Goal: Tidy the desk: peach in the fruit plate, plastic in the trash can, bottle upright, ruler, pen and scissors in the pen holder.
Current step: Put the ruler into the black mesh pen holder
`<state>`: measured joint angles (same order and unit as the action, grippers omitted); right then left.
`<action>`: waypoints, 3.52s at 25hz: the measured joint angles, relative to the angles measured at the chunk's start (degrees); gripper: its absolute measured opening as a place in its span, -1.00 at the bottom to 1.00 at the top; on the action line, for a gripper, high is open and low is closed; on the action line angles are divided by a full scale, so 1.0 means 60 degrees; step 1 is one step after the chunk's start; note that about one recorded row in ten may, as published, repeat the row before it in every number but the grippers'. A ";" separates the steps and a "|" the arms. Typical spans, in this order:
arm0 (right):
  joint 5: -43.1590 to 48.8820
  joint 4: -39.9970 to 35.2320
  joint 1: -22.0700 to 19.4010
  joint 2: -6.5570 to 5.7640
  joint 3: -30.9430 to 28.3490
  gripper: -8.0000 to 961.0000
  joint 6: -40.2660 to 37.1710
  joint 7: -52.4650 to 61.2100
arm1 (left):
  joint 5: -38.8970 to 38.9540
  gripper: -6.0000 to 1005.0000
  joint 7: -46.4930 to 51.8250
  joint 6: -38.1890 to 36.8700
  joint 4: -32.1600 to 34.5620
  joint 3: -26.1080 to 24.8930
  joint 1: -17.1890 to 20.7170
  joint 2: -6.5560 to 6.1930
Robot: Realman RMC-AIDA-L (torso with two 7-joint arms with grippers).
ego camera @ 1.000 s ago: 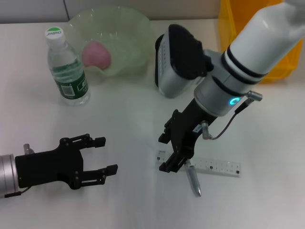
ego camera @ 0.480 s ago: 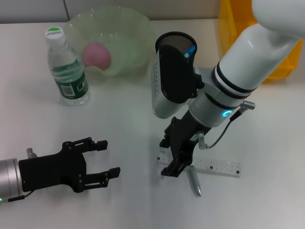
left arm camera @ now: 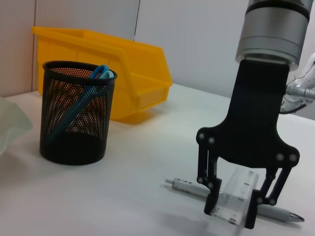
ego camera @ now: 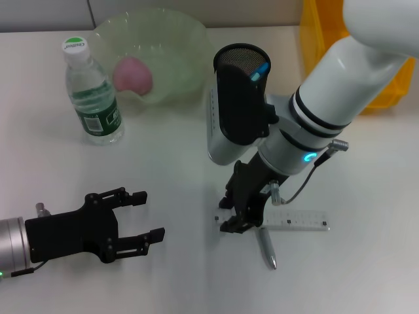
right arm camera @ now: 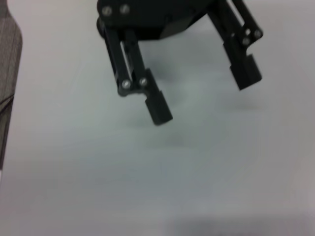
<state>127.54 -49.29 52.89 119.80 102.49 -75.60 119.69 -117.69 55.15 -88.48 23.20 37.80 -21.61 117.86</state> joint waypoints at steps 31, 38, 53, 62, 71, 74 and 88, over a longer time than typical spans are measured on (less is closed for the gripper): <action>-0.7969 0.3459 -0.2243 -0.0071 -0.8515 -0.18 -0.0402 -0.8779 | 0.2045 0.59 -0.0249 -0.0595 -0.1000 -0.0281 -0.0418 0.0117; -0.9334 0.4225 -0.1972 -0.0072 -0.8546 -0.14 0.0075 -0.9746 | 0.2111 0.59 -0.0219 -0.0810 -0.1008 -0.0258 -0.0465 0.0117; -0.9458 0.6144 -0.0399 0.0009 -0.8567 -0.04 0.2282 -1.2011 | 0.2181 0.59 -0.0192 -0.1195 -0.1012 -0.0280 -0.0478 0.0117; -0.9467 0.6205 -0.0376 0.0020 -0.8609 0.02 0.2393 -1.1989 | 0.2227 0.59 -0.0154 -0.1217 -0.1012 -0.0280 -0.0499 0.0117; -0.9467 0.6204 -0.0446 -0.0010 -0.8525 0.08 0.2507 -1.1468 | 0.2232 0.59 0.0079 -0.1210 -0.1012 -0.0280 -0.0517 0.0102; -0.9469 0.6192 -0.0463 -0.0009 -0.8526 0.13 0.2483 -1.1435 | 0.2232 0.59 0.0080 -0.1208 -0.1008 -0.0280 -0.0493 0.0094; -0.6735 0.0844 -0.2423 -0.0780 -0.7673 0.39 -0.1738 -0.3473 | 0.1801 0.59 0.0075 -0.1266 -0.0480 -0.0097 -0.0321 -0.0162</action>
<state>87.13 -44.23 38.35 115.11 56.45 -86.03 98.85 -106.89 55.60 -96.07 20.32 37.22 -23.54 116.89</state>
